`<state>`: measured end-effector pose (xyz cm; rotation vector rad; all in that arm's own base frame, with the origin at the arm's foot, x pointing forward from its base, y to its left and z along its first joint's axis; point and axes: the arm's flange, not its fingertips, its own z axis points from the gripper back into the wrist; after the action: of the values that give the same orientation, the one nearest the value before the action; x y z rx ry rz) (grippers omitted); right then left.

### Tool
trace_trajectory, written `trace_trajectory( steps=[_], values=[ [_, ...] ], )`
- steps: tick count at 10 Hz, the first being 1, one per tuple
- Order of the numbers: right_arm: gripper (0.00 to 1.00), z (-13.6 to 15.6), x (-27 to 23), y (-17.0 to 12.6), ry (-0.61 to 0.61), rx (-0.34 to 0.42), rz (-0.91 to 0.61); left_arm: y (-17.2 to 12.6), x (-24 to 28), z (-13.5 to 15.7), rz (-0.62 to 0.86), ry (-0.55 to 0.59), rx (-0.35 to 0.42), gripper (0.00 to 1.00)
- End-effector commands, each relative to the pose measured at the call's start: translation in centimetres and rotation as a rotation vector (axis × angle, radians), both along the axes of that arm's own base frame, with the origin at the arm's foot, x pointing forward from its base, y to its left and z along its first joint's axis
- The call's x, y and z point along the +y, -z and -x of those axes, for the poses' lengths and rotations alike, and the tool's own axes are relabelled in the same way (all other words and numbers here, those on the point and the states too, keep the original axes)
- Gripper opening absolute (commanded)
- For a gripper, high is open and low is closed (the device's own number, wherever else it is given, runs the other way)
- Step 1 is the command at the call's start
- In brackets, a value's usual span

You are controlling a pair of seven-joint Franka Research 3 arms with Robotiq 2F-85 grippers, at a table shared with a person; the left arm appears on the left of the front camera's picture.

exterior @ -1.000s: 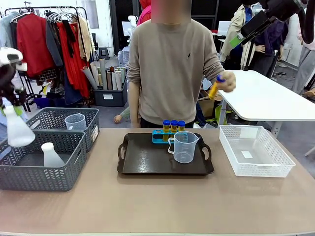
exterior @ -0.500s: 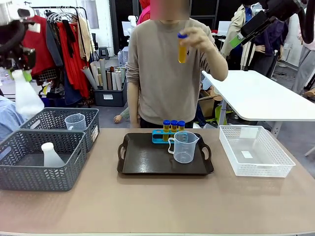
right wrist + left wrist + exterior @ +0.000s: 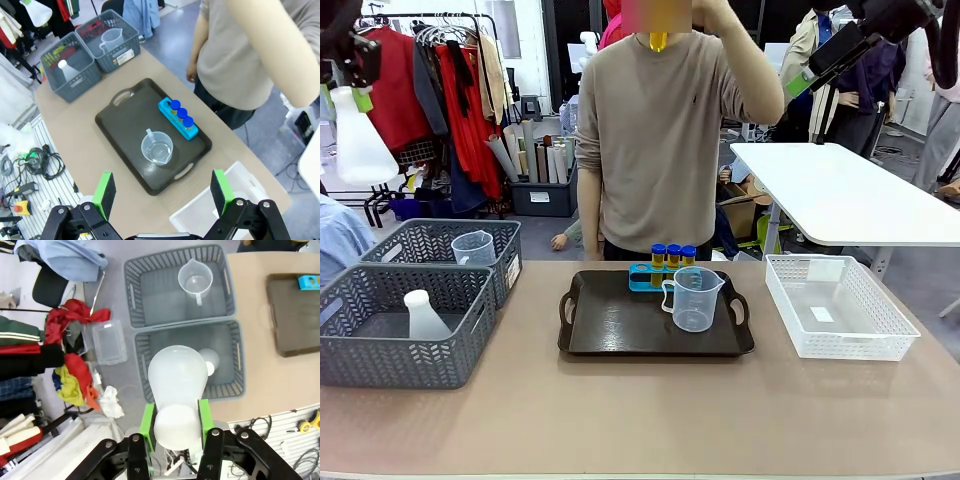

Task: Prepare the laboratory tools.
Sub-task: Pick up one Small flask and place it on the Handle tray.

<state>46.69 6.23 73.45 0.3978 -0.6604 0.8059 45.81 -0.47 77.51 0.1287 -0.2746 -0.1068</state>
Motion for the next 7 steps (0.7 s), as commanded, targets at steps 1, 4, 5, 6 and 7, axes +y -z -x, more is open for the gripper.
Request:
trace_trajectory(
  steps=[1,4,5,6,7],
  values=[
    [1.00,0.08,-0.01,-0.12,-0.003,-0.003,-0.002,0.81,-0.39,-0.28,0.000,0.001,0.012,0.00],
    [1.00,0.08,-0.01,-0.12,-0.003,-0.003,-0.002,0.81,-0.39,-0.28,0.000,0.001,0.012,0.00],
    [1.00,0.08,-0.01,-0.12,-0.003,-0.003,-0.002,0.81,-0.39,-0.28,0.000,0.001,0.012,0.00],
    [1.00,0.08,-0.01,-0.12,-0.003,-0.003,-0.002,0.81,-0.39,-0.28,0.000,0.001,0.012,0.00],
    [1.00,0.08,-0.01,-0.12,-0.003,-0.003,-0.002,0.83,-0.42,-0.78,-0.001,0.009,0.018,0.00]
  ],
)
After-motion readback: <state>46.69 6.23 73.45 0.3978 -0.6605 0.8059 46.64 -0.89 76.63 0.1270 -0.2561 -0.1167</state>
